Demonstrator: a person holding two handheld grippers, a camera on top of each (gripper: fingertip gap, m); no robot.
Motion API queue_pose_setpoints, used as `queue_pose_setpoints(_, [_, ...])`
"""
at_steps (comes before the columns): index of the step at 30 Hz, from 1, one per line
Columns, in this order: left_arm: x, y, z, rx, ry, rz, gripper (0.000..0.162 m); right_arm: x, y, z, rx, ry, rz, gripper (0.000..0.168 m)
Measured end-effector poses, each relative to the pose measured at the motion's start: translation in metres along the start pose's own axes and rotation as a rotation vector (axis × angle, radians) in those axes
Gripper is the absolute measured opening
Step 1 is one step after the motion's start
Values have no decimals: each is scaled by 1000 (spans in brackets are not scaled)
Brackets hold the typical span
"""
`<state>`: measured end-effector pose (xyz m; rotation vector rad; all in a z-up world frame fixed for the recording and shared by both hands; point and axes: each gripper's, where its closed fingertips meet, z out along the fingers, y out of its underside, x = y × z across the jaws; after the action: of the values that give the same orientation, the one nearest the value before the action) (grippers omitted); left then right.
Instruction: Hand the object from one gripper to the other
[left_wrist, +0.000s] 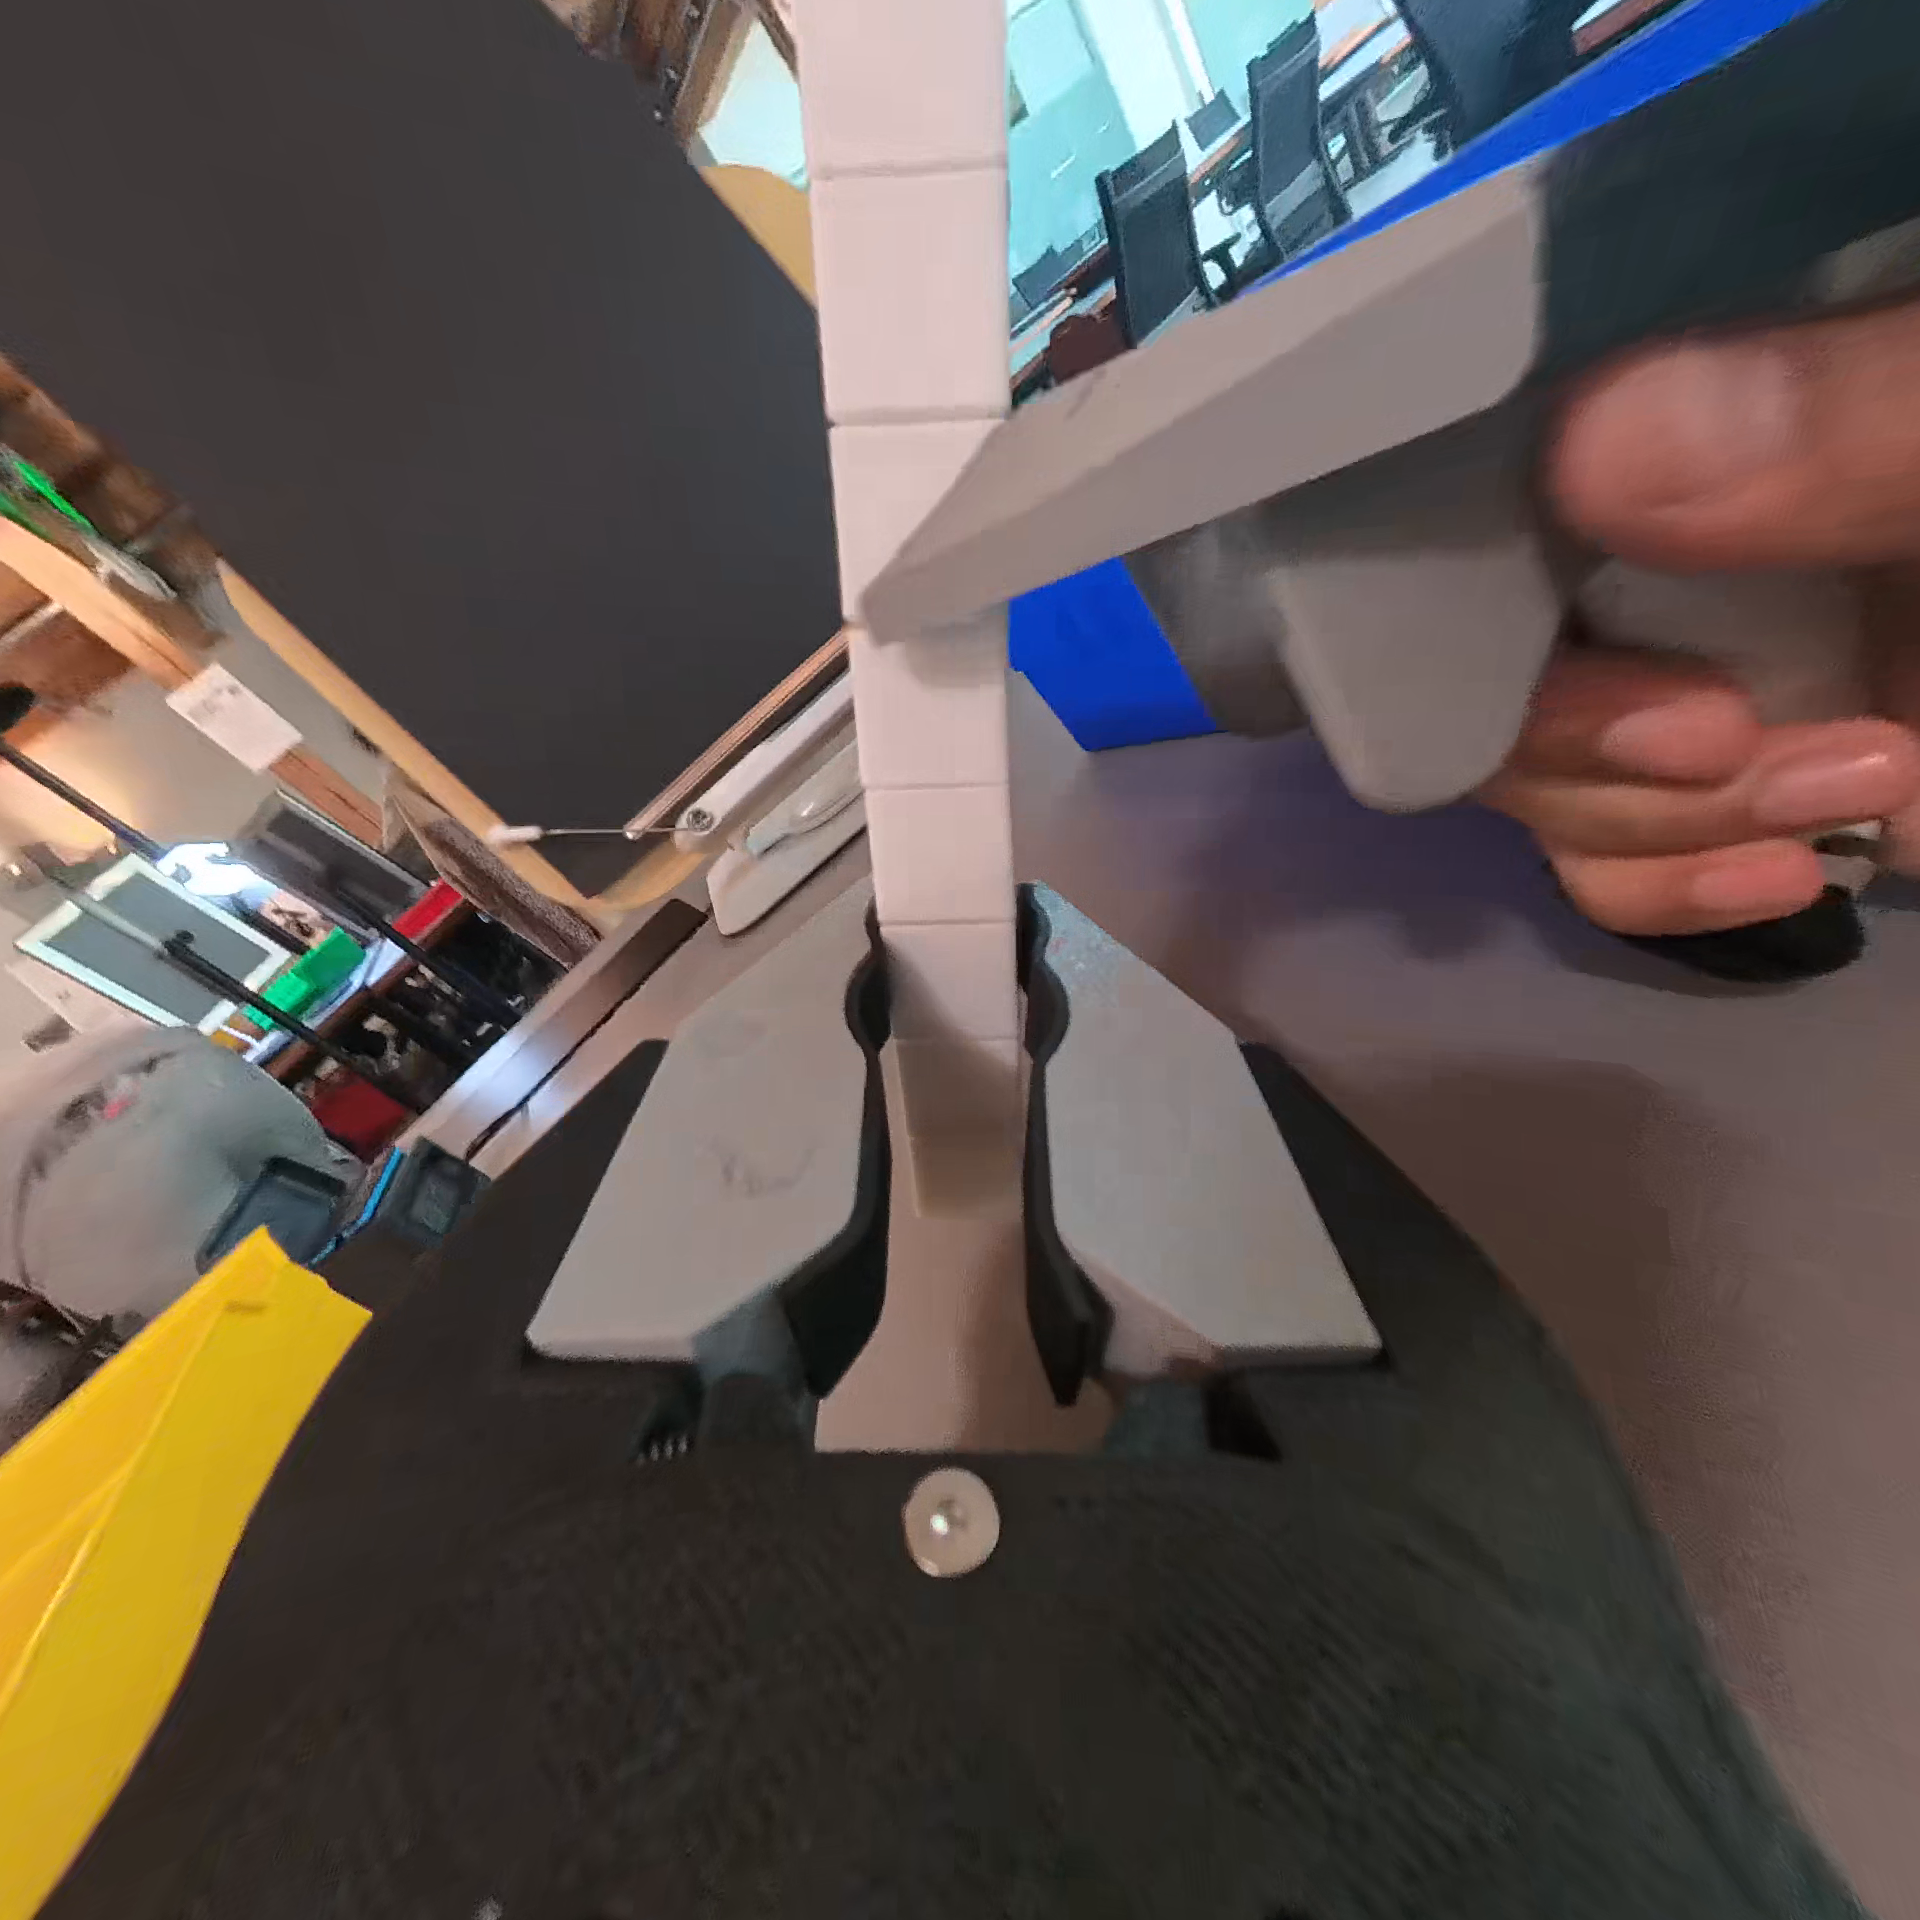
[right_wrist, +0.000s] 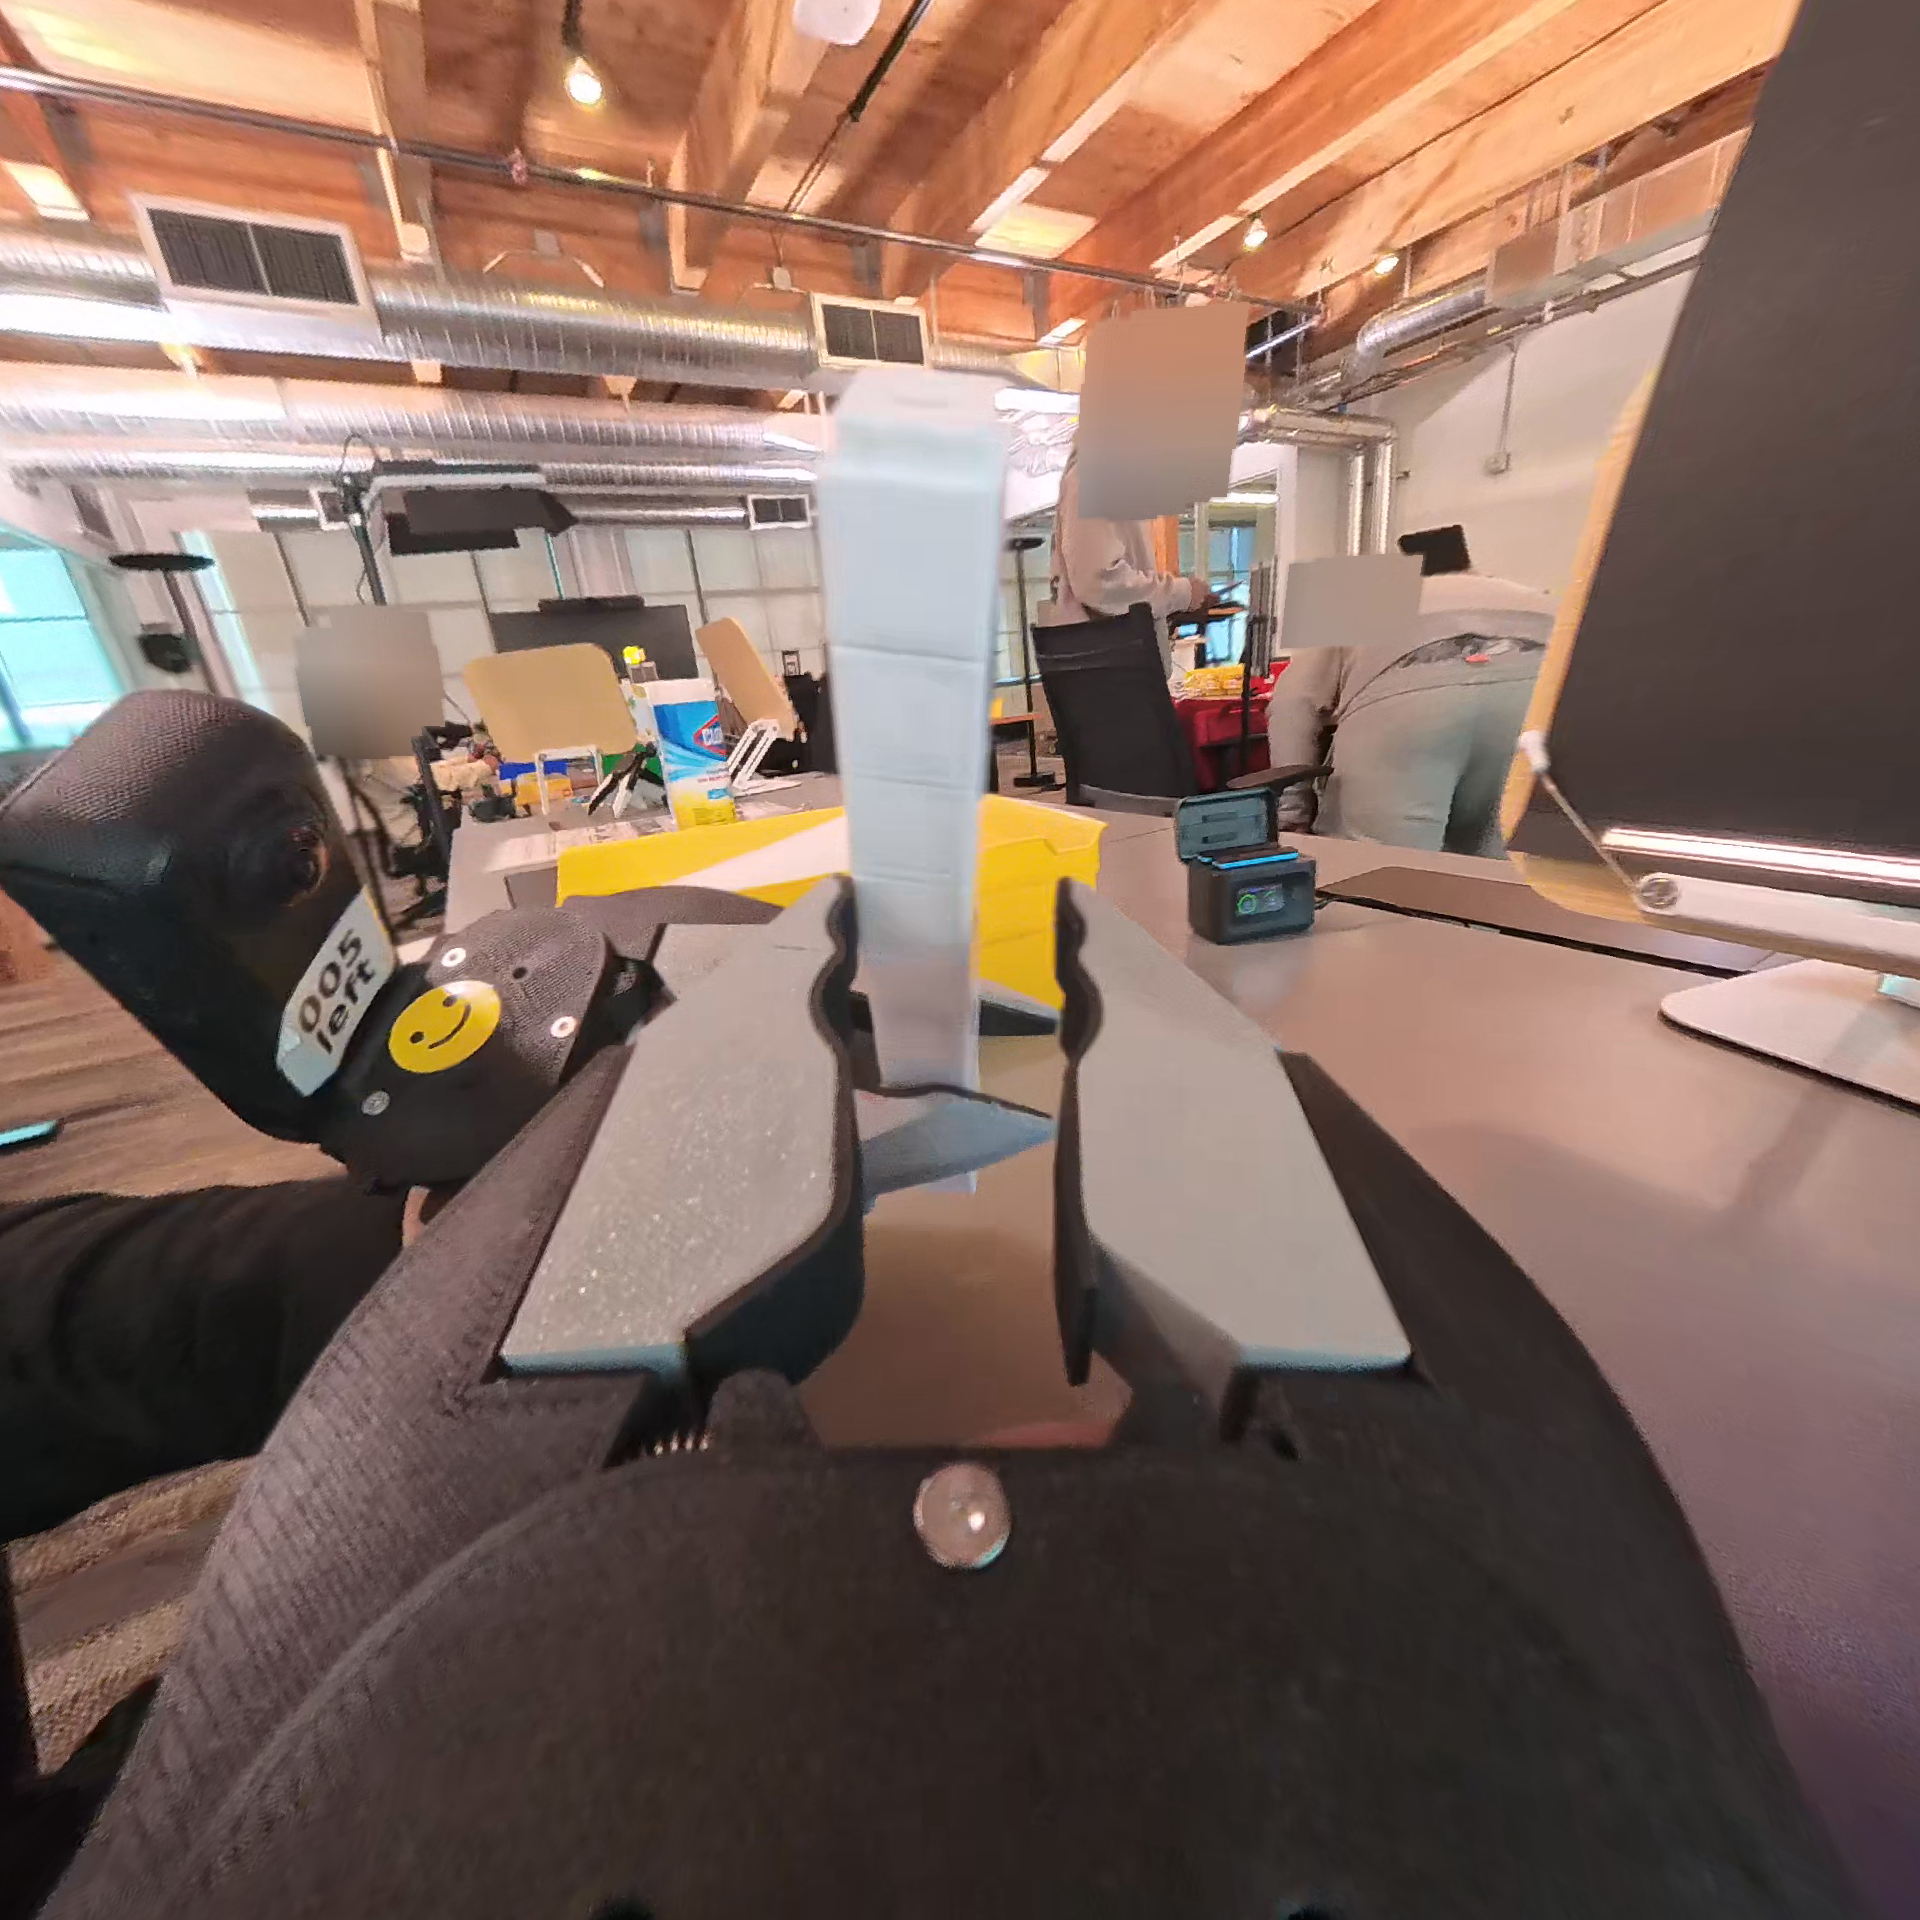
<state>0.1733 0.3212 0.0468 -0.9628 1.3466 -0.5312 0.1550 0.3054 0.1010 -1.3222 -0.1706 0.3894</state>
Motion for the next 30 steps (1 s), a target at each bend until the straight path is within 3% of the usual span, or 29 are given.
queue_pose_setpoints(2, [5, 1, 1, -11, 3, 40, 20, -6, 5, 1, -26, -32, -13, 21])
queue_pose_setpoints(7, [1, 5, 2, -1, -46, 45, 21, -8, 11, 4, -77, 1, -131, 20])
queue_pose_setpoints(16, [-1, 4, 2, 4, -74, 59, 31, 21, -2, -6, -55, 296, -438, 19])
queue_pose_setpoints(23, [-18, -10, -9, 124, -48, -152, 31, 39, -6, -10, -78, 484, -684, 20])
queue_pose_setpoints(27, [-18, -31, -22, 267, 16, -277, 32, 53, 8, -9, -232, 597, -847, 19])
queue_pose_setpoints(30, [-16, -36, -24, 302, 97, -395, 41, 56, 17, -6, -320, 655, -1043, 19])
